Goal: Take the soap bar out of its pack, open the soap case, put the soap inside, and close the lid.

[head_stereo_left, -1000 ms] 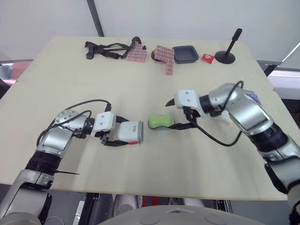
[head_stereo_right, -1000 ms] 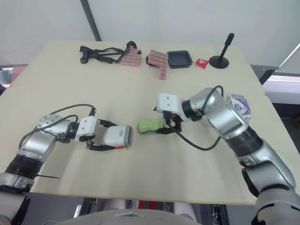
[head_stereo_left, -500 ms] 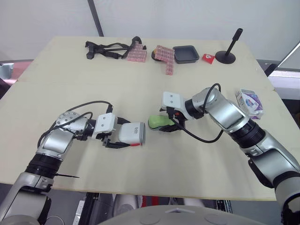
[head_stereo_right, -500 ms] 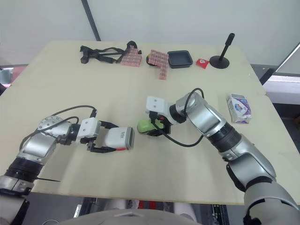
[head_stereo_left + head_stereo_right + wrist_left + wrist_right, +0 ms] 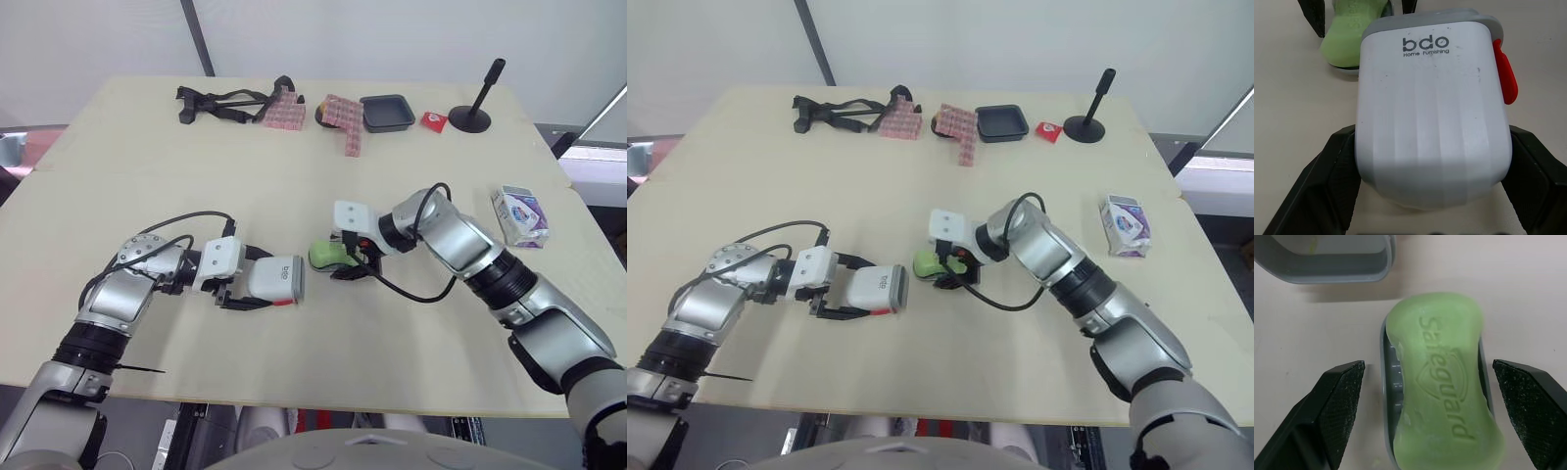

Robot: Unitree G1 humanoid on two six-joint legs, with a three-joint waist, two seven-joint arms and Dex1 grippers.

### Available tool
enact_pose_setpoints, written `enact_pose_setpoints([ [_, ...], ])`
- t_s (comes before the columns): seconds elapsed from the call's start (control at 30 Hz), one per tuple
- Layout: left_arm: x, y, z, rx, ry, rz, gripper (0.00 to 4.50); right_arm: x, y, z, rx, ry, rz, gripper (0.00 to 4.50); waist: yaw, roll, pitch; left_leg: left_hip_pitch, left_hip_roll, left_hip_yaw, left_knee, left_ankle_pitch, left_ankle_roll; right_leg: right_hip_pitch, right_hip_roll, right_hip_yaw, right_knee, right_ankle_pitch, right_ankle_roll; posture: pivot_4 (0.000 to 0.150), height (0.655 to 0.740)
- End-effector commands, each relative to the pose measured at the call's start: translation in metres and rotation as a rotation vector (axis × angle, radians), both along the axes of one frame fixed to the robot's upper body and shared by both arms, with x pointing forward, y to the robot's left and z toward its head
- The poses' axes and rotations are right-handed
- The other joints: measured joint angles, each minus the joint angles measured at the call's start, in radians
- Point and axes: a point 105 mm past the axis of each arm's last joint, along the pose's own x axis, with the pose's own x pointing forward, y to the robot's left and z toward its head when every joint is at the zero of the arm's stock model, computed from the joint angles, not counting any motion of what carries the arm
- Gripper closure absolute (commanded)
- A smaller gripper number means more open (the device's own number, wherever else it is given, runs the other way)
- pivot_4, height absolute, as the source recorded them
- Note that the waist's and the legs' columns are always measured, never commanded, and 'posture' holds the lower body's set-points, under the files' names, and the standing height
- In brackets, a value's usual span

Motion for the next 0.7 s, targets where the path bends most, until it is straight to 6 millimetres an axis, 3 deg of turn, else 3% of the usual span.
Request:
enact_pose_setpoints([
  [0.03,0.000,0.000,0.009,-0.012,-0.031,-0.003,1.05,0.001,0.001,0.000,0.006,-0.021,0.010,0.00,0.000,0.000,0.000,0.000,0.000,0.000,0.000,0.000,0.000,0.000,0.000,0.000,0.000,0.000,0.000,0.150,0.7400],
  [0.3,-0.002,-0.001,0.008,-0.013,-0.026,-0.002,1.05,0.006,-0.008,-0.013,-0.039,-0.014,-0.009,0.00,0.000,0.000,0.000,0.000,0.000,0.000,0.000,0.000,0.000,0.000,0.000,0.000,0.000,0.000,0.000,0.150,0.7400],
  [0.33,-0.002,-0.002,0.009,-0.014,-0.026,-0.001,1.05,0.007,-0.009,-0.014,-0.045,-0.012,-0.012,0.54,0.000,0.000,0.000,0.000,0.000,0.000,0.000,0.000,0.000,0.000,0.000,0.000,0.000,0.000,0.000,0.150,0.7400],
  [0.5,-0.001,-0.003,0.010,-0.014,-0.029,0.001,1.05,0.007,-0.012,-0.016,-0.054,-0.002,-0.020,1.95,-0.001,-0.001,-0.001,0.001,0.000,0.000,0.001,0.000,0.000,0.000,0.000,0.000,0.001,0.000,0.000,0.150,0.7400],
  [0.7,0.001,-0.004,0.010,-0.014,-0.029,0.003,1.05,0.006,-0.019,-0.013,-0.062,-0.016,-0.018,1.96,0.004,-0.001,-0.001,0.001,0.000,0.000,0.001,0.001,-0.001,0.000,-0.001,0.000,0.001,0.000,0.000,0.150,0.7400],
])
